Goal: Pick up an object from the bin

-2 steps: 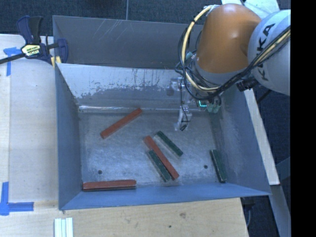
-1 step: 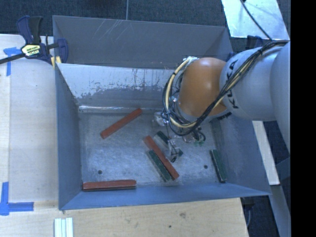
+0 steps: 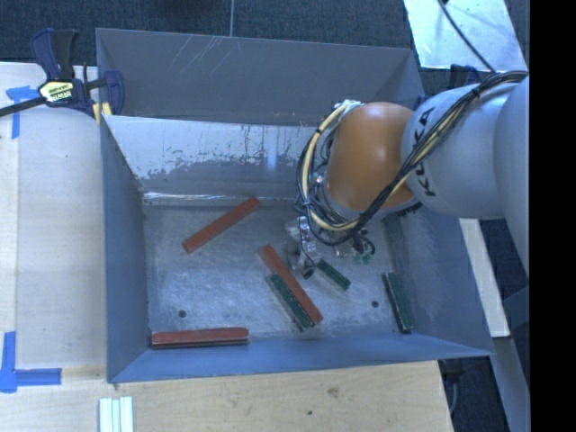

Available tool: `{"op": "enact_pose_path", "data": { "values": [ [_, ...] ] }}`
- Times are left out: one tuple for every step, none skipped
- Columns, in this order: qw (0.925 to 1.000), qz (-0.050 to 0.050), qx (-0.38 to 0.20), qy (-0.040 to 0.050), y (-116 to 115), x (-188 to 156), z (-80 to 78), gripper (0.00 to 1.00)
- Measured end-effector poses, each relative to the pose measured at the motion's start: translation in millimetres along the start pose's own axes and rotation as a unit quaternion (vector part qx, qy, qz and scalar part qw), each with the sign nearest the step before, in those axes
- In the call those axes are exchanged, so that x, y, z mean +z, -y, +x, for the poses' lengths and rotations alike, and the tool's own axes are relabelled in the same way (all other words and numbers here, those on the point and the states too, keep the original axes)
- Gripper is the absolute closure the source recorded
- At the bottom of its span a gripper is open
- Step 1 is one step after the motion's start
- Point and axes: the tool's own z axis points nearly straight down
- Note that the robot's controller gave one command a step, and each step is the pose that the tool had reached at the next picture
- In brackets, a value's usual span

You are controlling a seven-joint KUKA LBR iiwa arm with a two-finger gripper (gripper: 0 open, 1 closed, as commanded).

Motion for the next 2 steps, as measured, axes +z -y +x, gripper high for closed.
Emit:
{"op": "enact_pose_path", "data": {
  "values": [
    [1.0, 0.0, 0.0, -0.0003, 0.0, 0.3, 0.2, 0.0],
    [0.9997, 0.002, -0.024, 0.0019, 63.7, -27.6, 18.1, 0.0]
  ]
}}
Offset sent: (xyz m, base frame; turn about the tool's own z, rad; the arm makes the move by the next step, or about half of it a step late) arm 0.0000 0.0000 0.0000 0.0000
